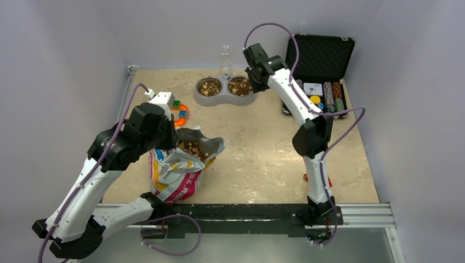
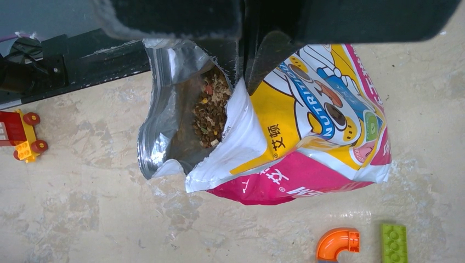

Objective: Serve the pet food

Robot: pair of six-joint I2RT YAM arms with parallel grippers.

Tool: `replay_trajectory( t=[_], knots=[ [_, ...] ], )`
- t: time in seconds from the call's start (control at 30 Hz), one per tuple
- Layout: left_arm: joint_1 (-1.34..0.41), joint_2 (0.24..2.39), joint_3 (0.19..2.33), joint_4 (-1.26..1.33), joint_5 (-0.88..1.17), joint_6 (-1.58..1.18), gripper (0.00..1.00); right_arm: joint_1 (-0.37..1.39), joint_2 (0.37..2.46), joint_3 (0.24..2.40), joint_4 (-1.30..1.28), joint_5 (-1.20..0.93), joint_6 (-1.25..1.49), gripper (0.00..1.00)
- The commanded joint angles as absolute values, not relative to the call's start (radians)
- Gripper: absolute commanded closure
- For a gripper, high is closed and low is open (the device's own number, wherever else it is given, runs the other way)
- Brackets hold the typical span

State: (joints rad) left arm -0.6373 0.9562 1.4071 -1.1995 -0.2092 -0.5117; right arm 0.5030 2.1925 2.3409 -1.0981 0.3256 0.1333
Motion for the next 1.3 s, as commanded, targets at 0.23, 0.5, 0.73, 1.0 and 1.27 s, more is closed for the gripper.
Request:
replay_trajectory(
  t=[0.23, 0.5, 0.73, 1.0, 1.27],
  knots=[
    [-0.637, 0.906, 1.443, -1.125, -0.237, -0.498, 1.00, 0.505, 2.226, 2.345, -1.079, 0.352, 0.129, 1.00],
    [-0.637, 0.903, 1.455, -1.126, -0.227, -0.516, 1.00, 0.500, 2.155, 2.418, -1.102, 0.260, 0.167, 1.00],
    [-0.637, 0.899, 1.457, -1.123, -0.230, -0.542, 1.00, 0.439, 1.955, 2.324, -1.058, -0.001, 0.345, 1.00],
    [-0.637, 0.906, 1.450, -1.095, -0.205, -0.593, 1.00, 0.228, 1.570, 1.565, -0.504, -0.702, 0.645, 1.00],
    [-0.638, 0.895, 1.443, -1.075, -0.179, -0.643, 1.00, 0.171, 1.320, 0.923, -0.305, -0.877, 0.633, 1.00]
  ],
)
